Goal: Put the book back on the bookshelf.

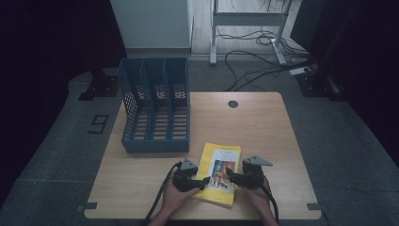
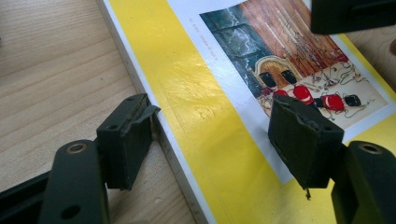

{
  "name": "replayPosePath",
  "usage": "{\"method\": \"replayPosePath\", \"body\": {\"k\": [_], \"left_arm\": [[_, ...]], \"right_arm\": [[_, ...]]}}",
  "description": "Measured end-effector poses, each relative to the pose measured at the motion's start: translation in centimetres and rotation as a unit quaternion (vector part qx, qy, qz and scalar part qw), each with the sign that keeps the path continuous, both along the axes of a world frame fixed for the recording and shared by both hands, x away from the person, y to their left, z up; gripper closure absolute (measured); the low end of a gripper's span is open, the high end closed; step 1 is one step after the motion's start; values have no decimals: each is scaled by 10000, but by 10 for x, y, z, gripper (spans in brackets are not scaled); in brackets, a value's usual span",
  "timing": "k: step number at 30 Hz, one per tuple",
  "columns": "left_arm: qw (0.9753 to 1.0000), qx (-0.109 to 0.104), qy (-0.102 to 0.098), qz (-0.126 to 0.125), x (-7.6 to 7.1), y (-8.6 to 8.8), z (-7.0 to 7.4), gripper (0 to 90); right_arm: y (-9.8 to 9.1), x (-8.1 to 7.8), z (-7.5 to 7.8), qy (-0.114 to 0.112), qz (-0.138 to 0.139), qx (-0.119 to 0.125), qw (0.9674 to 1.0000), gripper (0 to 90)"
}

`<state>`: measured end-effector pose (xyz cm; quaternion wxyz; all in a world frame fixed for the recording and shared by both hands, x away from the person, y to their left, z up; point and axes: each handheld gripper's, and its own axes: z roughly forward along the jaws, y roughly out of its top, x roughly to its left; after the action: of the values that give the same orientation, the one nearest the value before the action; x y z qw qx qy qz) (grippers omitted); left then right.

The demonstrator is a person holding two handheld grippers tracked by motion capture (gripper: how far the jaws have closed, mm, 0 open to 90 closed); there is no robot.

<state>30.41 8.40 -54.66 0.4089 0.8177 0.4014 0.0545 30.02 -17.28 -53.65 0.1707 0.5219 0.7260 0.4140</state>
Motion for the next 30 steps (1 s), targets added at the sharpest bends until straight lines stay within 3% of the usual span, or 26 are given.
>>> {"method": "replayPosePath", "body": {"k": [8,16,22,26,30], "left_arm": [[10000,5,-17,12,0,0,0,301],[10000,11,-21,16,-1,0,0,301],[10000,25,-26,17,0,-1,0,298],[10000,23,-35,27,0,-1,0,295],[10000,24,-35,27,0,-1,0,295]], "right_arm": [[7,4,-9,212,98,-28,9997,219],[9,7,-12,429,-16,65,9991,196],[12,7,-11,418,-24,-31,9991,187],[12,4,-8,341,-33,-92,9994,244],[9,0,1,189,-9,163,9997,290]]}}
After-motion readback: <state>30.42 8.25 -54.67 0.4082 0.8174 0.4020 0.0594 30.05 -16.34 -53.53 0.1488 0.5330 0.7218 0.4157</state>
